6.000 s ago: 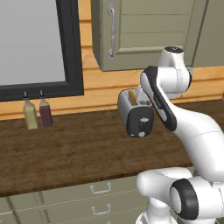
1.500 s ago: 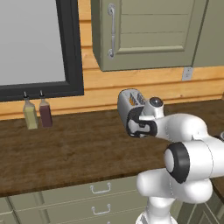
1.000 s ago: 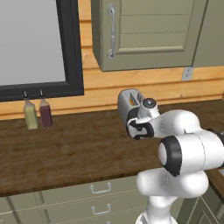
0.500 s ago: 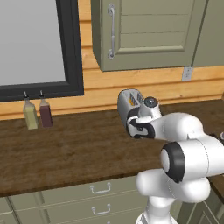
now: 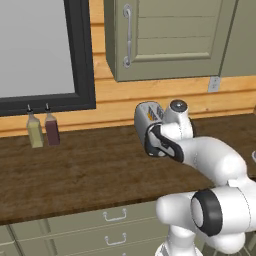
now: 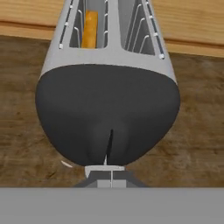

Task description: Start the toaster. Once the lever pops up, take the bread to the plate on the dining counter.

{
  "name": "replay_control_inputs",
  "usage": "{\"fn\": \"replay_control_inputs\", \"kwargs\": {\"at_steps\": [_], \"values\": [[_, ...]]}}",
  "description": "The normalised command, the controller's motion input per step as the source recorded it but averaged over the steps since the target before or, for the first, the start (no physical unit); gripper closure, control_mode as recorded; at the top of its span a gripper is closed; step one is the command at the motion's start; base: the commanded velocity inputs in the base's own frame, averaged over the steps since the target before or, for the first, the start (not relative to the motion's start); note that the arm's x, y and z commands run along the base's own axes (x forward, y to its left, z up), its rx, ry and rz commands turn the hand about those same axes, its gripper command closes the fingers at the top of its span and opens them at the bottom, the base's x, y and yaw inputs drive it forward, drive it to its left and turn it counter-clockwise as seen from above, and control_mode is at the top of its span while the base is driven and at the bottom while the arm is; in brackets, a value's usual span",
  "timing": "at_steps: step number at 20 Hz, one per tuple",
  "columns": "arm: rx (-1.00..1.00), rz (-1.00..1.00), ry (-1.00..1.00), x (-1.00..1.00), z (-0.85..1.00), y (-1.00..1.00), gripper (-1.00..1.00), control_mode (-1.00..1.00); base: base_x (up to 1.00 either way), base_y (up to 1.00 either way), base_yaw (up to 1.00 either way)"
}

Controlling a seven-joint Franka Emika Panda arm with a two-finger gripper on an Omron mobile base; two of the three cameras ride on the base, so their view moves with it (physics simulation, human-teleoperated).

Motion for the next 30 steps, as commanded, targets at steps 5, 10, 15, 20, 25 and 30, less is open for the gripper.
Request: {"fn": "replay_control_inputs", "kwargs": {"at_steps": [5,10,15,20,25,30], "values": [[0.0,0.0,-0.01,-0.23,0.35,0.0,1.0,-1.0,0.0,0.0,0.0],[0.0,0.02,-0.08,-0.13,0.37,0.01,1.0,-1.0,0.0,0.0,0.0],[0.0,0.01,-0.1,0.0,0.38,0.16,1.0,-1.0,0.0,0.0,0.0],[0.0,0.01,-0.13,0.0,0.32,0.19,1.0,-1.0,0.0,0.0,0.0],[0.0,0.0,-0.12,0.0,0.28,0.18,1.0,-1.0,0.0,0.0,0.0],[0.0,0.0,-0.04,0.0,0.07,0.16,1.0,-1.0,0.0,0.0,0.0]]}}
